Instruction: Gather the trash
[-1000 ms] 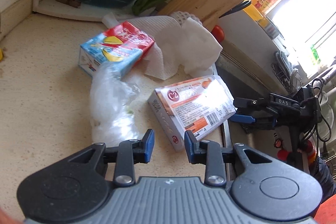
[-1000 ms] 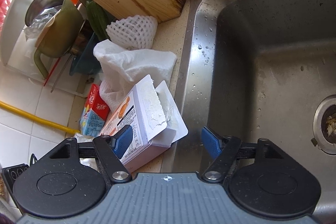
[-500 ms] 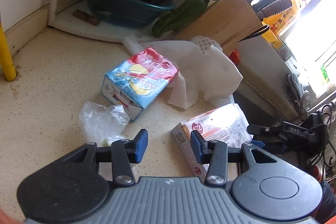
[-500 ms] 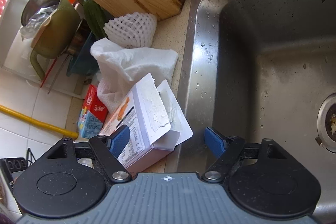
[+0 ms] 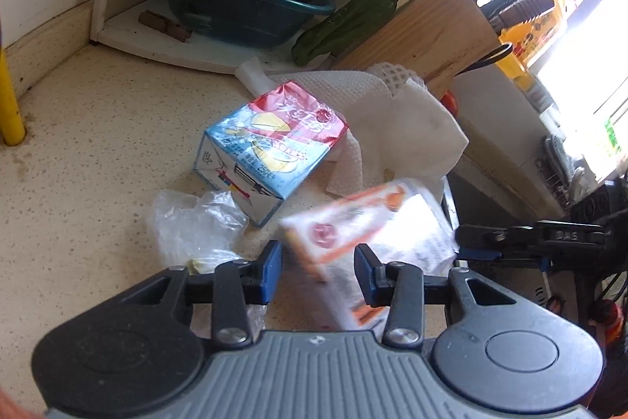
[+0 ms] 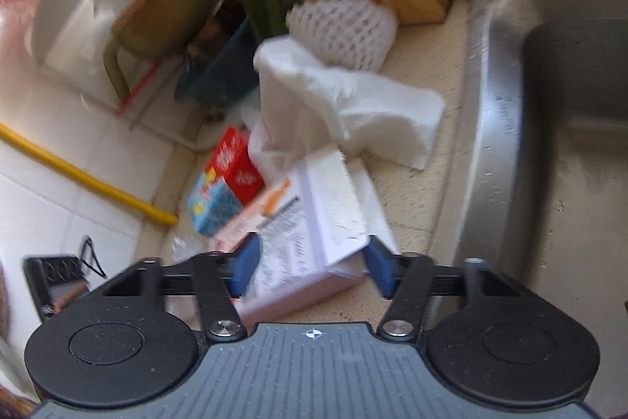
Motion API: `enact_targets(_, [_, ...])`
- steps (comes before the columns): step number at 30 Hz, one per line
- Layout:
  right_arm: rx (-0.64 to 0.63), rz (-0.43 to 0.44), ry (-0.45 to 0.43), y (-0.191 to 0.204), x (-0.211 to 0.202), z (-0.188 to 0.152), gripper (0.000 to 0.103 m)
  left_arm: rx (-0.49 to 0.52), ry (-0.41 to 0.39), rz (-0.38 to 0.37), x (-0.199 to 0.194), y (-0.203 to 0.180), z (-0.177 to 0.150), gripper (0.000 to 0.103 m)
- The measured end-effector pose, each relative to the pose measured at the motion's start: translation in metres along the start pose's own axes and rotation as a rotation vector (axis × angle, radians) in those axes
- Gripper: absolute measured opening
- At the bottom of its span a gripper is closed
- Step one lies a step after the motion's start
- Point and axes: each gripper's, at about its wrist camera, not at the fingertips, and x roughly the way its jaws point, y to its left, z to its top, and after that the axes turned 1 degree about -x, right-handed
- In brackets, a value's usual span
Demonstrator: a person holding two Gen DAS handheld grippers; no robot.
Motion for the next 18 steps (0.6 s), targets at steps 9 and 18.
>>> enact_targets(9, [-0.231,-0.1,-0.041,0.048,-0.011,0.002,0.038,-0.043,-0.062,0.083,-0.016,-0.016,-0.005,0.019])
enact_targets(18, [-0.249,-0.09,-0.125,0.048,-0.057,0.007,0.02,0.048,-0.066,0.175,-0.025,-0.037,-0.008,0.013])
